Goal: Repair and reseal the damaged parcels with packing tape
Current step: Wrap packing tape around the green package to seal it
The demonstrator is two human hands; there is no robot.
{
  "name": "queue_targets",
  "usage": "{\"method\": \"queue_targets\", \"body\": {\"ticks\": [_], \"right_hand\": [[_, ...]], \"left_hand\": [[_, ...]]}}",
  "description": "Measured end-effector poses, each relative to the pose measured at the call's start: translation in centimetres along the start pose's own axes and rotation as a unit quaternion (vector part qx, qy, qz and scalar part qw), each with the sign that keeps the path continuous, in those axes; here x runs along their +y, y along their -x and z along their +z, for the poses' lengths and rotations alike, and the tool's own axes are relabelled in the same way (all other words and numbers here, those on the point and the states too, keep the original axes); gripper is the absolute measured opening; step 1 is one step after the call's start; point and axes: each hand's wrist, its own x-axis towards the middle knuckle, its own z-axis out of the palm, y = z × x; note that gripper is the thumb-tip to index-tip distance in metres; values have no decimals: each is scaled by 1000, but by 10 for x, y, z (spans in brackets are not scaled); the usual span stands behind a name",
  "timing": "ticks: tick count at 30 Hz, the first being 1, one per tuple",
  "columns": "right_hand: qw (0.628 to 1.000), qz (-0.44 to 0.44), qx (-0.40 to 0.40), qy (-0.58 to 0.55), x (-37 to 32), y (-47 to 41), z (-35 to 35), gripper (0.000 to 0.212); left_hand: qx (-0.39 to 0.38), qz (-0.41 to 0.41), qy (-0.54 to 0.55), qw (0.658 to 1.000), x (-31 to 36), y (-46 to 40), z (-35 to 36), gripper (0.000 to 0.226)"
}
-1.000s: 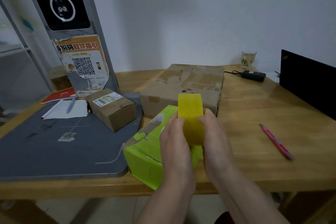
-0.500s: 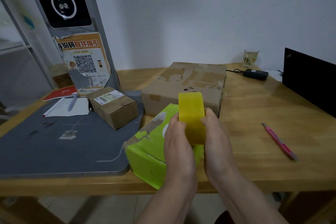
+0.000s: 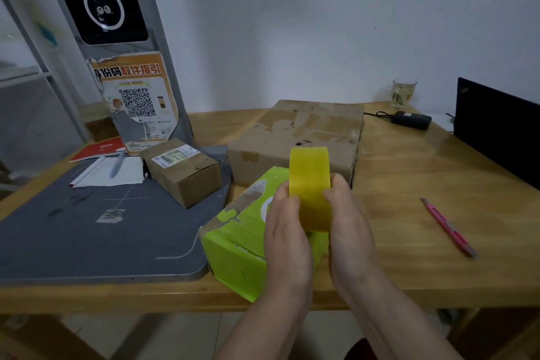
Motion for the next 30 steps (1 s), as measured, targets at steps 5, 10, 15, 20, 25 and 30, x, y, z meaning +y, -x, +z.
{"method": "queue_targets", "body": {"ticks": [5,10,15,20,25,30], "right_hand": [[1000,-7,11,14,-4,0,3,21],[999,-26,7,18,-3,0,7,15],[998,-19,-37,43,-5,0,4,29],[997,-22,-68,31,-4,0,5,12],[997,-10,-78,-3,-1,0,3,19],[993,-26,-105,37,-7,3,1,24]], "left_hand": [[4,9,14,1000,0,-2,-3,28],[-37,14,46,998,-5,-4,-8,26],[-21,16,12,1000,-2,-4,-8,48],[-25,48,0,999,4,-2,-8,22],[-15,62,49,997,7,-1,-8,34],[-7,63,84,994,8,-2,-7,27]]}}
